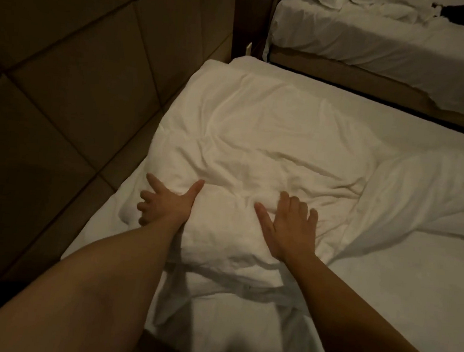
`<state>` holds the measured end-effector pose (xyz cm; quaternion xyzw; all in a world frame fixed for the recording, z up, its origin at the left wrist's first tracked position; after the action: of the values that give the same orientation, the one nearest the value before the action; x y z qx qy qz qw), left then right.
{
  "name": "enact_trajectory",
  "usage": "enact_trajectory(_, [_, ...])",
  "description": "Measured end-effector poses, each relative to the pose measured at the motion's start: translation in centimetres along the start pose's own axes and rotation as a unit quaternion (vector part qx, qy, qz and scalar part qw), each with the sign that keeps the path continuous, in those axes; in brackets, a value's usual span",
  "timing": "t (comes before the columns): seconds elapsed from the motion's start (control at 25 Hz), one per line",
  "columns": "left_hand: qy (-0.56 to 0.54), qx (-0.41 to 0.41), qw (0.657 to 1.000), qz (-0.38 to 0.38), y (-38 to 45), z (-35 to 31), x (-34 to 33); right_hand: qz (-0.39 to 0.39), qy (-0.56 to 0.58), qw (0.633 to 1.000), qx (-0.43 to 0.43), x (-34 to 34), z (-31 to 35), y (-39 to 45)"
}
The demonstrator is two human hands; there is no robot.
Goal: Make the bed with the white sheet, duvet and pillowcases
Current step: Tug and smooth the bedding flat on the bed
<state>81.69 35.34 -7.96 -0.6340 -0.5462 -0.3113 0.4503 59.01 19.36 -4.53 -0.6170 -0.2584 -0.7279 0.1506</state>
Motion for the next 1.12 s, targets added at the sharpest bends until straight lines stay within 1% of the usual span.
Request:
enact_trajectory(0.04, [-0.024, 0.019, 1.000, 0.001, 0.2, 0.6, -0.1, -0.006, -0.021, 1.000, 0.007, -0.7, 0.1, -0.2])
enact_trajectory(0.08, [-0.043, 0.016, 0.999, -0.005, 0.3, 0.7, 0.1, -0.003, -0.043, 0.999, 0.010, -0.6, 0.2, -0.2])
enact_trajectory(0.16, [-0.074, -0.035, 0.996, -0.042, 0.8, -0.8, 1.4, 0.022, -0.056, 0.998, 0.008, -0.3, 0.2, 0.8])
enact_trajectory(0.2, [-0.093, -0.061, 0.992, -0.066, 1.2, -2.3, 2.7, 0.014, -0.047, 0.999, 0.010, 0.4, 0.3, 1.7])
enact_trajectory(0.28, [-0.156, -0.106, 0.976, -0.108, 2.9, -6.9, 6.5, -0.088, -0.015, 0.996, 0.014, 4.6, 1.3, 5.3])
enact_trajectory(0.36, [-0.189, -0.158, 0.958, -0.149, 5.0, -12.1, 10.6, -0.147, 0.044, 0.988, -0.026, 8.8, 2.2, 10.1])
enact_trajectory(0.44, [-0.174, -0.196, 0.949, -0.178, 7.2, -15.4, 13.2, -0.184, 0.097, 0.977, -0.036, 11.2, 3.9, 13.3])
enact_trajectory(0.48, [-0.160, -0.204, 0.948, -0.183, 8.0, -15.9, 13.8, -0.203, 0.103, 0.973, -0.034, 11.5, 4.9, 13.6])
enact_trajectory(0.52, [-0.139, -0.208, 0.951, -0.181, 8.8, -15.4, 13.7, -0.218, 0.099, 0.971, -0.026, 10.2, 5.5, 13.0])
enact_trajectory(0.56, [-0.105, -0.208, 0.958, -0.169, 9.7, -14.0, 12.8, -0.220, 0.086, 0.971, -0.019, 8.2, 6.2, 11.3])
enact_trajectory(0.64, [-0.033, -0.187, 0.972, -0.135, 11.3, -9.2, 9.2, -0.165, 0.057, 0.985, 0.001, 2.7, 7.4, 6.0])
enact_trajectory(0.68, [-0.015, -0.170, 0.978, -0.118, 11.7, -6.4, 7.2, -0.153, 0.043, 0.987, 0.010, 0.2, 7.6, 3.8])
enact_trajectory(0.76, [-0.012, -0.136, 0.986, -0.096, 11.7, -1.5, 3.8, -0.112, 0.025, 0.993, 0.012, -3.3, 7.6, 1.7])
enact_trajectory(0.8, [-0.015, -0.124, 0.987, -0.097, 11.7, -0.1, 2.5, -0.097, 0.008, 0.995, 0.018, -4.3, 7.6, 1.6])
enact_trajectory(0.92, [0.010, -0.110, 0.988, -0.104, 11.6, 0.2, 0.2, -0.070, -0.029, 0.997, 0.031, -5.8, 7.6, 2.1])
enact_trajectory(1.0, [0.034, -0.123, 0.982, -0.136, 11.4, -1.3, 0.5, -0.058, -0.023, 0.997, 0.045, -5.7, 7.7, 2.4])
enact_trajectory(1.04, [0.046, -0.131, 0.978, -0.157, 11.1, -2.2, 0.8, -0.059, -0.014, 0.996, 0.066, -5.1, 7.6, 2.9])
enact_trajectory(1.12, [0.047, -0.140, 0.974, -0.173, 10.0, -3.9, 0.9, -0.068, -0.017, 0.989, 0.132, -3.3, 6.1, 4.3])
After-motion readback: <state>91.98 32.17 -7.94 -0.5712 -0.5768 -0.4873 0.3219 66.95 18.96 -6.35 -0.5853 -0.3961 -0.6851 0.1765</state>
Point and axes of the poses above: each hand's wrist, its own y-axis towards the middle knuckle, its own x-axis out of the back of the hand, z = x × y, the point moved 5 cm from there along y, towards the middle knuckle, and after that the axes turned 14 degrees about -z, right-handed, at the moved point
